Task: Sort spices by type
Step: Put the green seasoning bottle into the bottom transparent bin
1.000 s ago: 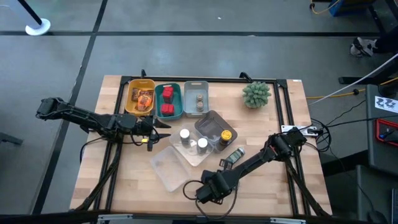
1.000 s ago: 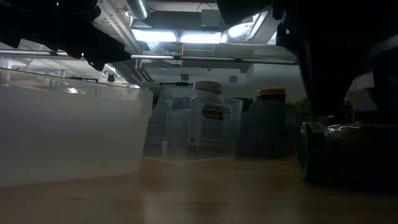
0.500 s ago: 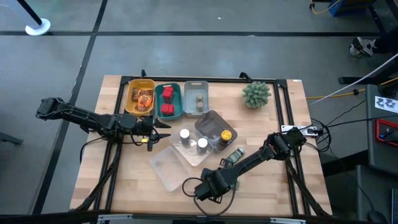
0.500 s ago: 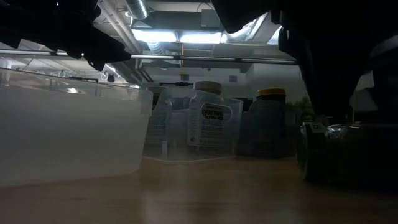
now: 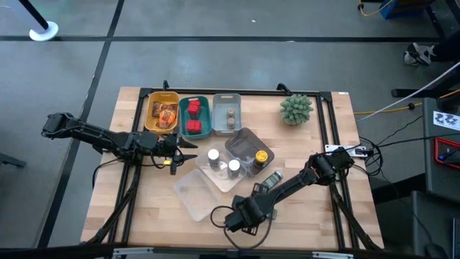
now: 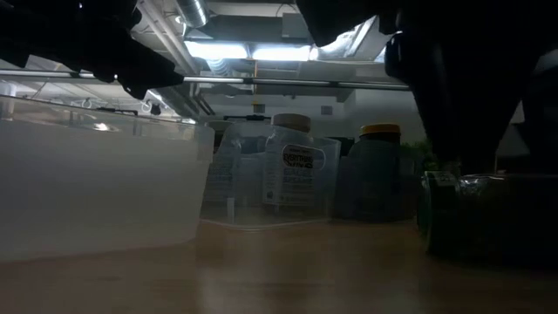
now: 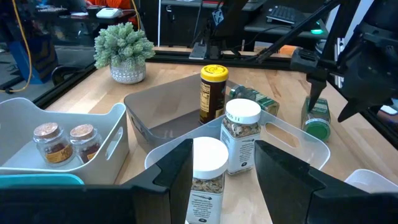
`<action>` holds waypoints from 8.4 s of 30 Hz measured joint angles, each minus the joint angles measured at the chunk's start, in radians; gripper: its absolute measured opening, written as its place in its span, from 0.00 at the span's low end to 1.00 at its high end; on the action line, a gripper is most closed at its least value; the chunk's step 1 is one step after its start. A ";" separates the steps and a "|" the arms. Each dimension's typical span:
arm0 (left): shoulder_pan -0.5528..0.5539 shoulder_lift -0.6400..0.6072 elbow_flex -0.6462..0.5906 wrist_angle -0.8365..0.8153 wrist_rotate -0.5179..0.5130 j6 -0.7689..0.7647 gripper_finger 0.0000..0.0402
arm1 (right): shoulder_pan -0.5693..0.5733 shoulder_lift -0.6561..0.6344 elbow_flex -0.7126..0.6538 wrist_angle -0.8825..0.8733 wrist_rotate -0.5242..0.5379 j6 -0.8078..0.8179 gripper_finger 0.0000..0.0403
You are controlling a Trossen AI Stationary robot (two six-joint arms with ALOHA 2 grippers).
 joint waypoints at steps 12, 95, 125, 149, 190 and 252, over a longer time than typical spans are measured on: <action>0.000 0.000 0.000 -0.006 0.000 -0.001 0.39 | -0.021 0.003 -0.125 0.160 -0.013 -0.127 0.60; 0.000 -0.281 0.000 -0.021 0.000 0.116 0.39 | -0.317 -0.017 0.257 0.538 -0.171 -1.025 0.51; 0.000 -0.393 0.000 -0.027 0.000 0.199 0.39 | -0.335 0.192 0.240 1.184 -0.230 -1.174 0.51; 0.000 -0.607 0.000 -0.190 0.000 0.206 0.39 | -0.387 0.258 0.240 1.150 -0.226 -1.175 0.51; 0.000 -0.606 0.000 -0.216 0.000 0.184 0.39 | -0.386 0.195 0.256 0.946 -0.104 -1.148 0.68; 0.000 -0.584 0.000 -0.394 0.123 0.183 0.39 | -0.136 -0.224 -0.235 -0.161 0.037 -0.367 0.68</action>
